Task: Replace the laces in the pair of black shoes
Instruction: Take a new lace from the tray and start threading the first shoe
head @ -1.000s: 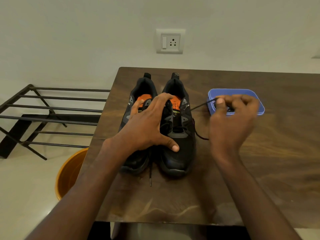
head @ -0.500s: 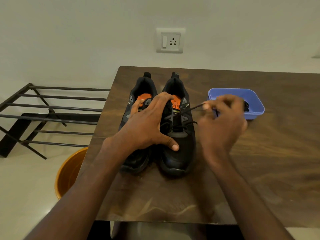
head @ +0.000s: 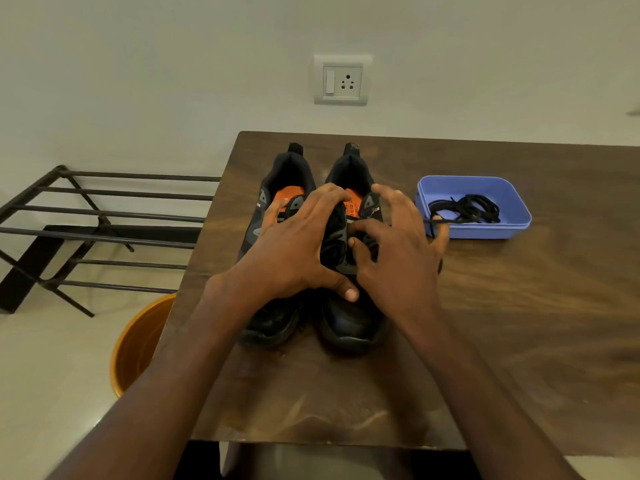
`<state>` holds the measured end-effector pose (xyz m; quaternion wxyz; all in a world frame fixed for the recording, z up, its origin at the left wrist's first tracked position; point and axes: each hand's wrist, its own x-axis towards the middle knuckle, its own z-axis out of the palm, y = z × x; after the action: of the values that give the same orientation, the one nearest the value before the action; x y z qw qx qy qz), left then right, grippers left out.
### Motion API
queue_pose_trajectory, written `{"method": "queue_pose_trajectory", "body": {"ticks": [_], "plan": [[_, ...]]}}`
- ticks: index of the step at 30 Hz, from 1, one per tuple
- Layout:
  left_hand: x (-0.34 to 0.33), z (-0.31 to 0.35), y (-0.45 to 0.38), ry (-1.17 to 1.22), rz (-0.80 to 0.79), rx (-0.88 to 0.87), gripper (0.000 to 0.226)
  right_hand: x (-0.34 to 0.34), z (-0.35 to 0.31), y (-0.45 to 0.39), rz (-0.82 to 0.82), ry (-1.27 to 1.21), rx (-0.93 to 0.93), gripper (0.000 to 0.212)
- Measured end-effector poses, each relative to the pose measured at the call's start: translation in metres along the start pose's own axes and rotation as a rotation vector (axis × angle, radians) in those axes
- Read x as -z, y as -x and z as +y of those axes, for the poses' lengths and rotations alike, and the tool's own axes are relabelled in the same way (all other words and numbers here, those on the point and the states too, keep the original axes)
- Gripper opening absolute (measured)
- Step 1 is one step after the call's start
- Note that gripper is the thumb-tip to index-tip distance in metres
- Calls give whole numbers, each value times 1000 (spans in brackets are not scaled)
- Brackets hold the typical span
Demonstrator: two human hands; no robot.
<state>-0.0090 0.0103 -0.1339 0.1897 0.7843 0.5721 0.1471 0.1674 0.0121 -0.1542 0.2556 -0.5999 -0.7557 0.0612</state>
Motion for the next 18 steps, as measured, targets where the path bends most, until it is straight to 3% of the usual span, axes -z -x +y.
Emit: {"method": "queue_pose_trajectory", "body": {"ticks": [3, 9, 11, 14, 18], "plan": [[-1, 1, 0, -24, -4, 9, 131, 0, 1, 0, 40, -62, -38, 12], [2, 1, -2, -4, -15, 29, 129, 14, 15, -6, 592, -540, -315, 9], [3, 2, -1, -3, -18, 32, 128, 18, 21, -7, 517, -480, -230, 3], [1, 2, -1, -37, -19, 22, 127, 9, 20, -6, 254, -346, -41, 19], [-1, 0, -3, -94, -34, 12, 119, -5, 13, -4, 37, -177, 30, 20]]}}
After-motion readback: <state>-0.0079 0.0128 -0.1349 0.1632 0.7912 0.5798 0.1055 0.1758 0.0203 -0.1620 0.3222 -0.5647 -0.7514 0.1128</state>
